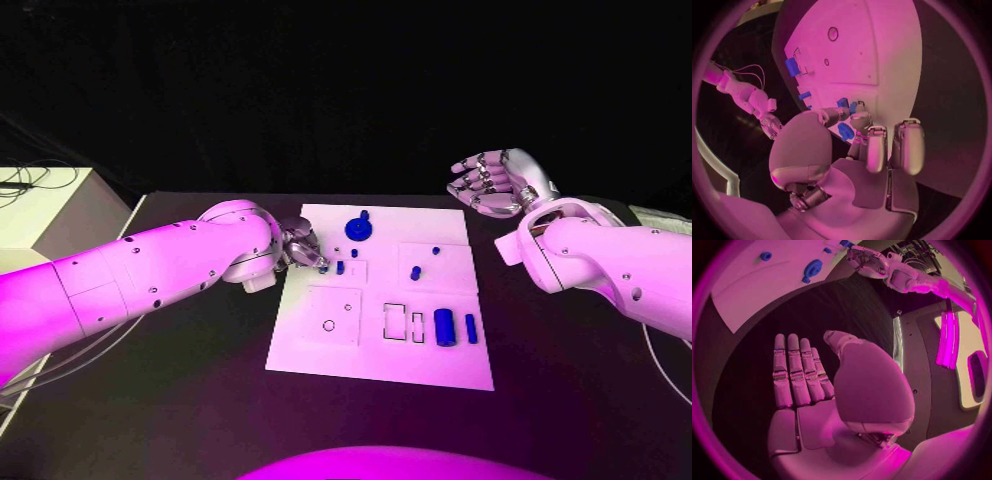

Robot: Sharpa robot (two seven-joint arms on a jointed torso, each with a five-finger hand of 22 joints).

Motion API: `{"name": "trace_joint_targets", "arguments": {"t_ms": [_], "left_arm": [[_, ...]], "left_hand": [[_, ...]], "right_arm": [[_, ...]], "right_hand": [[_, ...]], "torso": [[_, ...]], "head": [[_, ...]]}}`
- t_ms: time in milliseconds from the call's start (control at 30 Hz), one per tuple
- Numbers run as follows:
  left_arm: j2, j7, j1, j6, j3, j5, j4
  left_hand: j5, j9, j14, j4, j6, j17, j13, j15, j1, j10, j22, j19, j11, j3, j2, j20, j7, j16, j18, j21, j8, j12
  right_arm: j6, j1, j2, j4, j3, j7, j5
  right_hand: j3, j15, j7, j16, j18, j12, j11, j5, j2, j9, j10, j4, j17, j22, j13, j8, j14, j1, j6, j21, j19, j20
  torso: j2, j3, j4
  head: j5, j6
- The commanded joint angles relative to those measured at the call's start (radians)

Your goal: Assemble the parts on the task board

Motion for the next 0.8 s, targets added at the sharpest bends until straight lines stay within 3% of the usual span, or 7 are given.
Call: {"name": "trace_joint_targets", "arguments": {"t_ms": [33,267,500,800], "left_arm": [[-0.003,-0.005,0.001,0.004,0.007,0.03,0.01],[-0.007,-0.008,0.001,0.032,0.023,0.037,0.016],[-0.001,-0.009,0.002,0.084,0.034,-0.009,0.009],[0.016,-0.015,0.005,0.149,0.037,-0.092,-0.015]], "left_hand": [[0.005,-0.001,0.104,-0.181,0.008,0.263,0.001,-0.005,0.002,0.004,0.091,0.007,-0.001,0.175,0.012,-0.002,-0.009,0.004,-0.009,0.007,0.005,0.0],[0.011,-0.001,0.104,-0.184,0.01,0.263,-0.001,-0.006,0.002,0.004,0.092,0.008,-0.002,0.177,0.01,-0.003,-0.009,0.004,-0.01,0.008,0.005,-0.002],[0.016,-0.001,0.104,-0.186,0.012,0.263,-0.003,-0.006,0.003,0.005,0.093,0.008,-0.002,0.177,0.008,-0.003,-0.01,0.004,-0.01,0.008,0.005,-0.003],[0.021,-0.001,0.104,-0.188,0.014,0.263,-0.008,-0.007,0.003,0.003,0.092,0.007,-0.002,0.177,0.005,-0.004,-0.01,0.004,-0.009,0.008,0.004,-0.007]], "right_arm": [[0.014,-0.001,0.001,0.0,0.0,0.01,-0.002],[0.016,-0.001,0.0,-0.002,0.0,0.008,-0.002],[0.019,-0.002,0.001,-0.005,0.0,0.007,-0.002],[0.023,-0.003,0.003,-0.007,0.0,0.003,-0.003]], "right_hand": [[-0.005,0.007,0.023,-0.007,0.013,-0.006,0.004,0.006,-0.001,-0.001,0.001,-0.004,-0.002,-0.001,-0.001,-0.007,0.0,-0.008,-0.001,-0.003,-0.006,0.004],[-0.006,0.008,0.023,-0.008,0.013,-0.006,0.004,0.006,0.0,-0.002,0.0,-0.004,-0.003,-0.003,-0.002,-0.007,-0.001,-0.008,-0.001,-0.003,-0.006,0.005],[-0.006,0.008,0.023,-0.008,0.013,-0.006,0.004,0.006,0.0,-0.002,0.0,-0.004,-0.003,-0.003,-0.002,-0.007,-0.001,-0.008,-0.001,-0.003,-0.006,0.005],[-0.006,0.008,0.023,-0.009,0.013,-0.006,0.005,0.007,0.0,-0.002,0.0,-0.004,-0.004,-0.005,-0.004,-0.008,-0.001,-0.009,-0.002,-0.003,-0.007,0.005]], "torso": [[0.0,0.0005,0.0003],[-0.001,0.0026,0.0004],[-0.001,0.0017,-0.0009],[-0.001,0.0014,0.0007]], "head": [[0.0,0.0],[0.0,0.001],[-0.001,0.001],[-0.002,-0.001]]}}
